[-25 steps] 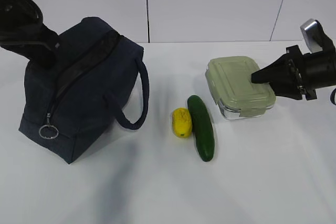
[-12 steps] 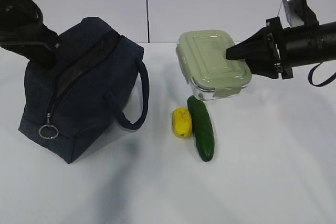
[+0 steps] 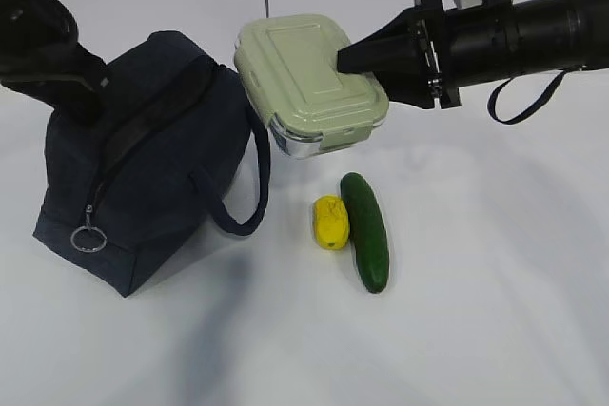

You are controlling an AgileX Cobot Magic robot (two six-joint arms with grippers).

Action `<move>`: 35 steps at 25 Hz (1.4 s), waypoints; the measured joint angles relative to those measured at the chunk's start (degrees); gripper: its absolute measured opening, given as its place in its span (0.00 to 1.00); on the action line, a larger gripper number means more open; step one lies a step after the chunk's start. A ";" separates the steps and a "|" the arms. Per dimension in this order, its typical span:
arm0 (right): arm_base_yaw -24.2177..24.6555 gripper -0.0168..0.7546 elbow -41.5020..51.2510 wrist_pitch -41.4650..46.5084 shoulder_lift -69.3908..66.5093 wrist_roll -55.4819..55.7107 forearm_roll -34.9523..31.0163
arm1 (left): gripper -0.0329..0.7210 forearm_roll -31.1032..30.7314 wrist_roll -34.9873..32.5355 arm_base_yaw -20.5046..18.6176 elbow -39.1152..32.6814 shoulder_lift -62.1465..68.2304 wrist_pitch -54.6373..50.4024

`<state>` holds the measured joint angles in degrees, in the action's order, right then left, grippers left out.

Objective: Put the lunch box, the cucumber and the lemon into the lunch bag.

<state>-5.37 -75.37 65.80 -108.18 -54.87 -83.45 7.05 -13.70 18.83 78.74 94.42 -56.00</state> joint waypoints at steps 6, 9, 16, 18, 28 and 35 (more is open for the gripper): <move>-0.28 0.51 -0.26 0.18 0.00 0.10 -0.56 | 0.07 1.62 0.00 1.81 0.00 0.00 -0.35; -0.28 0.51 -0.26 0.18 0.00 0.10 -0.56 | 0.07 1.86 0.00 3.58 0.00 0.00 0.02; -0.28 0.51 -0.37 0.40 -1.05 0.10 -0.96 | 0.07 4.75 0.00 5.42 0.00 0.00 0.63; -0.55 0.51 -0.47 0.40 -2.39 0.10 -0.96 | 0.07 4.99 0.00 5.44 0.00 0.00 0.75; -3.01 0.51 -0.47 -0.04 -8.90 -0.03 -0.33 | 0.07 8.16 0.00 5.44 0.00 0.00 2.04; -3.34 0.51 -1.01 -0.29 -12.30 -1.48 -4.07 | 0.07 8.41 -0.22 6.74 0.00 0.00 2.29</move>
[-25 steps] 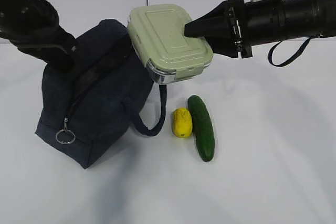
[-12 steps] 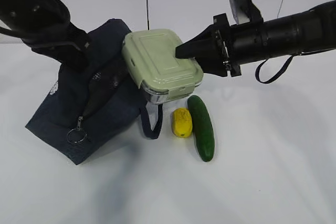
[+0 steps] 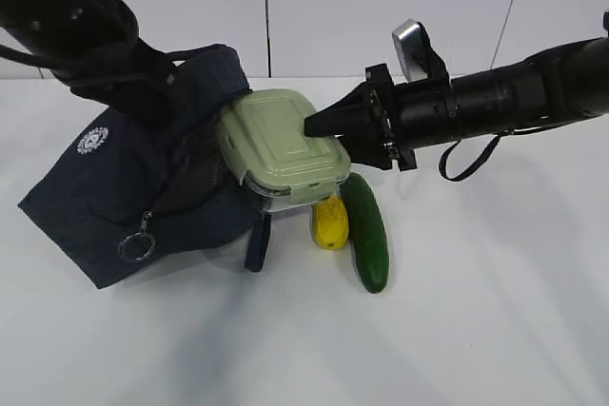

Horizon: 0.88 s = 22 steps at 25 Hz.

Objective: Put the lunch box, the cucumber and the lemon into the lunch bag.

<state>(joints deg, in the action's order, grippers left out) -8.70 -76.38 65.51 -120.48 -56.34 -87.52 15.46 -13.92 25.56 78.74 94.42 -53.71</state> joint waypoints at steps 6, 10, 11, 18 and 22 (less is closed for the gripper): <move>-1.24 0.51 -2.87 -0.13 -2.35 -0.55 -0.73 | 0.07 0.21 -0.07 0.60 0.00 0.08 0.12; -3.96 0.51 -7.07 -0.21 -4.42 -0.60 -0.82 | 0.07 0.24 -0.07 0.60 0.00 0.08 0.12; -4.59 0.51 -8.27 -0.21 -5.03 -0.60 -0.82 | 0.07 0.34 -0.07 0.60 0.00 0.08 0.12; -7.72 0.51 -12.05 -0.21 -7.61 -0.60 -0.86 | 0.07 1.63 -0.07 0.60 0.00 0.08 0.12; -8.81 0.51 -12.42 -0.84 -8.31 -0.60 -1.20 | 0.07 2.26 -0.07 0.60 0.00 0.90 0.12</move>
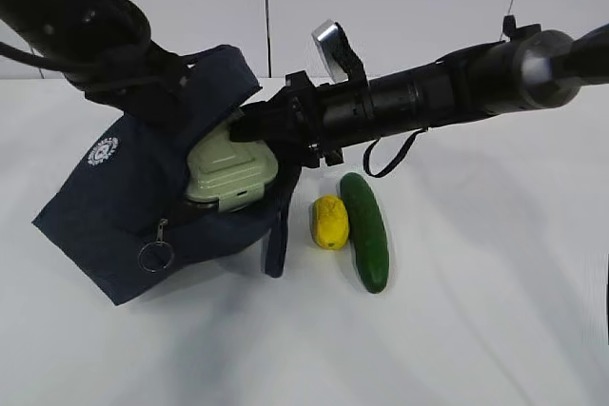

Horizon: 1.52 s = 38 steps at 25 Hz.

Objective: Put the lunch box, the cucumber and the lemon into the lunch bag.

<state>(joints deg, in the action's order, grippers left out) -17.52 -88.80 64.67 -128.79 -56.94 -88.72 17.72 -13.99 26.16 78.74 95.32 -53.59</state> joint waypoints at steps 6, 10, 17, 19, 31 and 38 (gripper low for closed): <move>-1.87 0.51 -0.17 -2.10 -3.60 -0.81 -1.36 | 0.07 2.35 0.00 0.00 0.00 4.05 0.64; -3.00 0.51 -0.28 -3.87 -4.70 -2.05 -3.65 | 0.07 2.55 0.00 0.02 0.00 4.30 1.37; -4.10 0.51 -2.28 -5.37 -8.16 -2.53 -7.39 | 0.07 2.94 0.00 0.02 0.00 4.30 2.15; -4.57 0.51 -2.31 -6.12 -8.44 -3.01 -8.43 | 0.07 2.68 0.10 0.02 0.00 4.30 2.15; -5.07 0.53 -2.43 -7.50 -8.54 -4.31 -10.06 | 0.07 2.72 0.80 0.02 0.05 7.51 2.49; -5.07 0.62 -2.54 -5.27 -8.54 -4.11 -9.81 | 0.07 2.72 0.80 0.02 0.05 7.50 2.14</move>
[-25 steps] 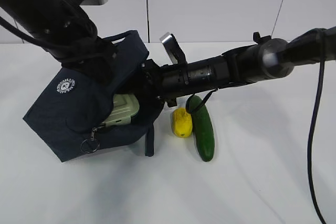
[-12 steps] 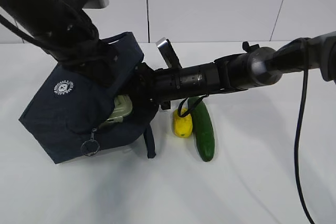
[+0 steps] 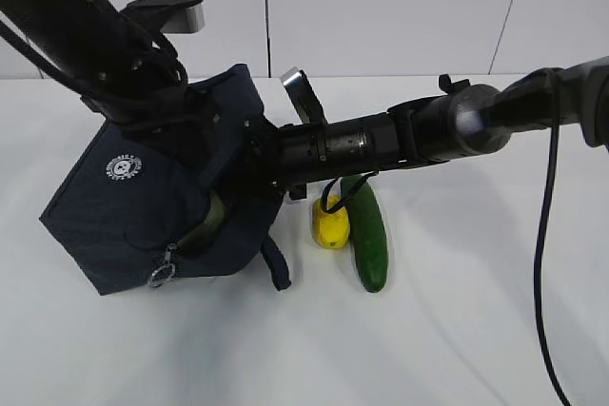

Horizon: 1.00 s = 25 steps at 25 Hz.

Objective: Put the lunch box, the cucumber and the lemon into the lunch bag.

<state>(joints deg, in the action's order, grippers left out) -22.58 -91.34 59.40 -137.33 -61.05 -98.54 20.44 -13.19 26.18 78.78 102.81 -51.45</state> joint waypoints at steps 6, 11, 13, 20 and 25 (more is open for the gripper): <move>2.04 0.63 0.00 5.07 0.00 0.00 0.37 | 0.07 0.00 0.00 0.00 0.00 0.00 -0.22; 7.01 0.63 0.00 6.53 0.00 1.36 0.70 | 0.07 -0.22 0.00 0.00 0.00 0.00 -0.56; 8.98 0.63 0.00 6.53 0.58 1.82 3.01 | 0.07 -0.22 0.00 0.00 0.00 0.00 -0.80; 15.27 0.63 0.00 7.15 8.73 4.97 15.96 | 0.07 -0.43 0.00 0.00 0.00 0.00 -0.93; 16.38 0.63 -0.33 5.63 14.90 12.99 30.53 | 0.07 -0.43 0.00 0.00 0.00 0.00 -1.03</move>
<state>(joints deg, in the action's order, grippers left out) -6.21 -91.67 65.03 -122.43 -48.06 -68.00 20.01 -13.19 26.18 78.78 102.81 -52.48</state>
